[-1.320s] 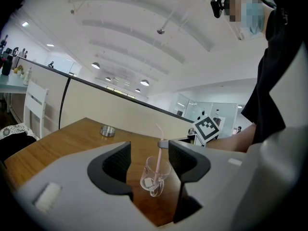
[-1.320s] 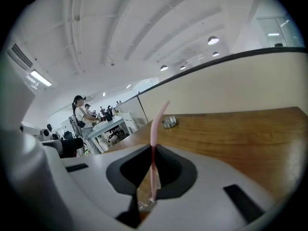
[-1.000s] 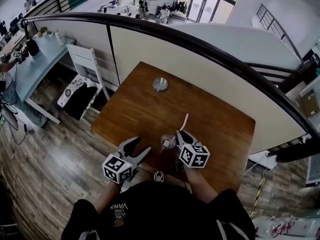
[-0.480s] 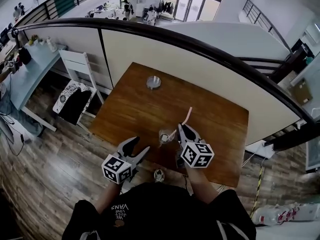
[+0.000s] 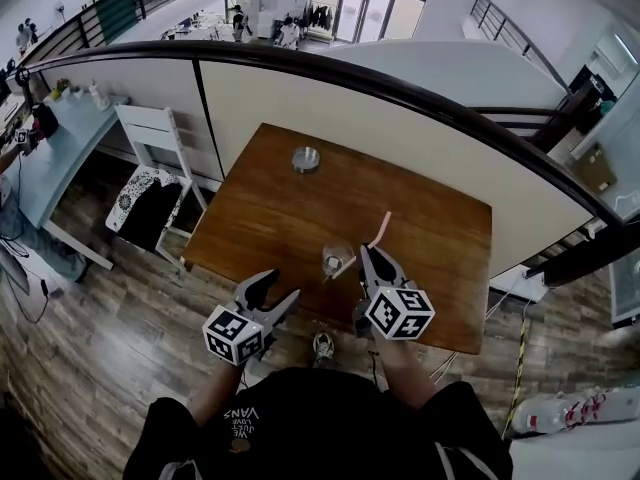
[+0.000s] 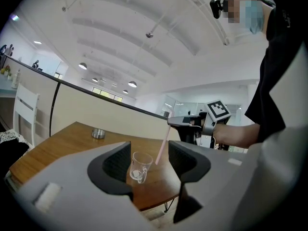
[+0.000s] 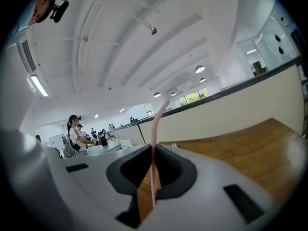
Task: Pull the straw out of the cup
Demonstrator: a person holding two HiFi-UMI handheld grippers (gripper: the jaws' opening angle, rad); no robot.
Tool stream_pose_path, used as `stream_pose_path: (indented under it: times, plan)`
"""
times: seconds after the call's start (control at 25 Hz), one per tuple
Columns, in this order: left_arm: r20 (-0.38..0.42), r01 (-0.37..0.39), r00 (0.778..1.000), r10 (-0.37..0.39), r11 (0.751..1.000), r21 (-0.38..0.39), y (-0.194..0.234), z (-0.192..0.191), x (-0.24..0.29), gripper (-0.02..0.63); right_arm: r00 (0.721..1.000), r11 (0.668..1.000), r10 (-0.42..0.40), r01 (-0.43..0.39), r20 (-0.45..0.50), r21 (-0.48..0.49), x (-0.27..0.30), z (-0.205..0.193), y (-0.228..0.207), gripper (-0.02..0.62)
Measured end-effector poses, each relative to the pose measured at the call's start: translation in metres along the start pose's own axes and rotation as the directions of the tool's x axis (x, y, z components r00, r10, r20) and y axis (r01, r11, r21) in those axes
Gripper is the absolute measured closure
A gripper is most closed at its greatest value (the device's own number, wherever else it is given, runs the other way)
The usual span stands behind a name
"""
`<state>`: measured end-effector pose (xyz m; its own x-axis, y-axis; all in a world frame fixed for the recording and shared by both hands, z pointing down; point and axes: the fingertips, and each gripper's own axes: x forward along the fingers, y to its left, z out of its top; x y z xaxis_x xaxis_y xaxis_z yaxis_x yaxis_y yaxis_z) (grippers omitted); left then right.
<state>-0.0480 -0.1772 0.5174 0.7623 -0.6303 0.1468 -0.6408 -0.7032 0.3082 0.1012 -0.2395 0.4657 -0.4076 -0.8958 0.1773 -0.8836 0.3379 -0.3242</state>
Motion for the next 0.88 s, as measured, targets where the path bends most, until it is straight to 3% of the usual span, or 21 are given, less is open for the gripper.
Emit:
stream_pose_path:
  times: [0.88]
  plan:
    - [-0.046,0.149,0.988,-0.147,0.988,0.041,-0.055,-0.024,-0.040,0.377,0.991,0.990,-0.134,0.133,0.020,0.048,-0.099,-0.056,0.029,0.562]
